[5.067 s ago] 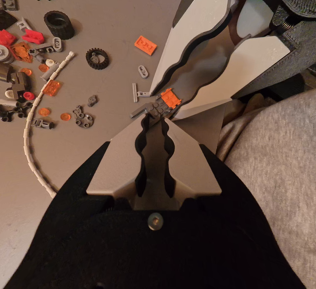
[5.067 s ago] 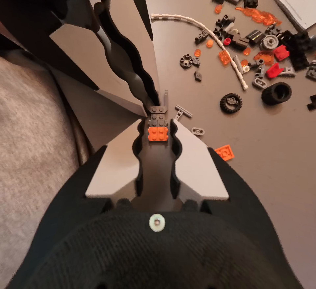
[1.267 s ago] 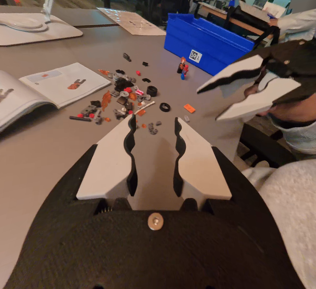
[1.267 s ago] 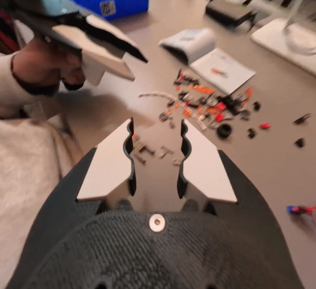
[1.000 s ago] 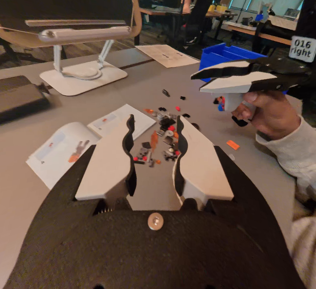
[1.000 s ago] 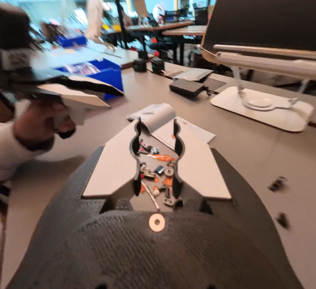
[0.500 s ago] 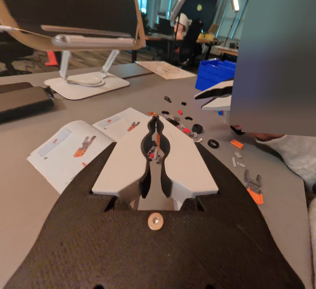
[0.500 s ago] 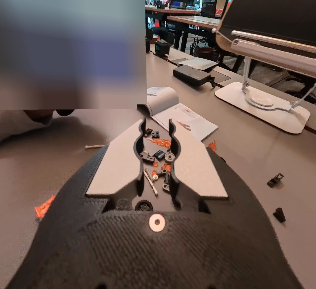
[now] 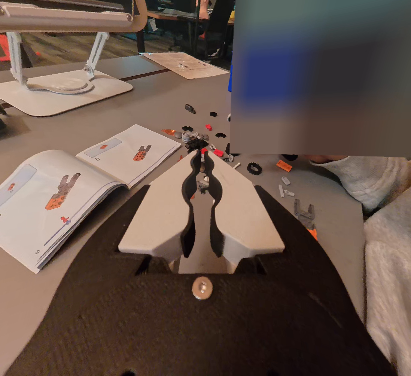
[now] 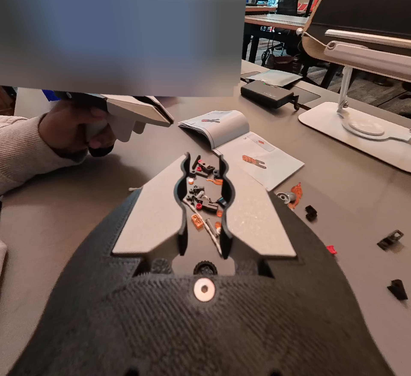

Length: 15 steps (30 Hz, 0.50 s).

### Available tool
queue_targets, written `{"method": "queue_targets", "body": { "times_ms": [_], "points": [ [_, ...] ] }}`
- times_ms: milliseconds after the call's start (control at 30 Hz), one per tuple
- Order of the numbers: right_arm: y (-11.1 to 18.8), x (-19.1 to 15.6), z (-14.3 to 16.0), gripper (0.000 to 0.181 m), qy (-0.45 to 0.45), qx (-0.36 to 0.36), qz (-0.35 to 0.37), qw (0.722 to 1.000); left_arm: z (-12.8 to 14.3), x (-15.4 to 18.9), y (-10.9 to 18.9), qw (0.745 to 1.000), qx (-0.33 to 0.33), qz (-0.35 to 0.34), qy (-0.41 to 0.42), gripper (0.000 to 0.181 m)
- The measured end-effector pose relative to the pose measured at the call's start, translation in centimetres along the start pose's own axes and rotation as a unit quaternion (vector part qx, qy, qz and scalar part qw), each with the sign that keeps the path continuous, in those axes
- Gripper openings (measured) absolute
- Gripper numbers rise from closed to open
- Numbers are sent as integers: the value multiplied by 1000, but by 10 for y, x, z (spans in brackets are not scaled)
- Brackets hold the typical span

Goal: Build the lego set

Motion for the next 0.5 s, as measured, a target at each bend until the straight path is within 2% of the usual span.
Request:
{"method": "queue_targets", "body": {
  "times_ms": [500],
  "points": [
    [4,5,-4,23,-59,27,-27,998,12,5,-13,999,-50,12,-9,2]
  ]
}}
Point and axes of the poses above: each gripper's, where its closed fingertips meet, y back along the fingers, z out of its underside, x = y × z across the jaws, the point moved 3 cm from there along y, back along the fingers, and after that the axes turned 7 degrees about -x, right-handed, at the moved point
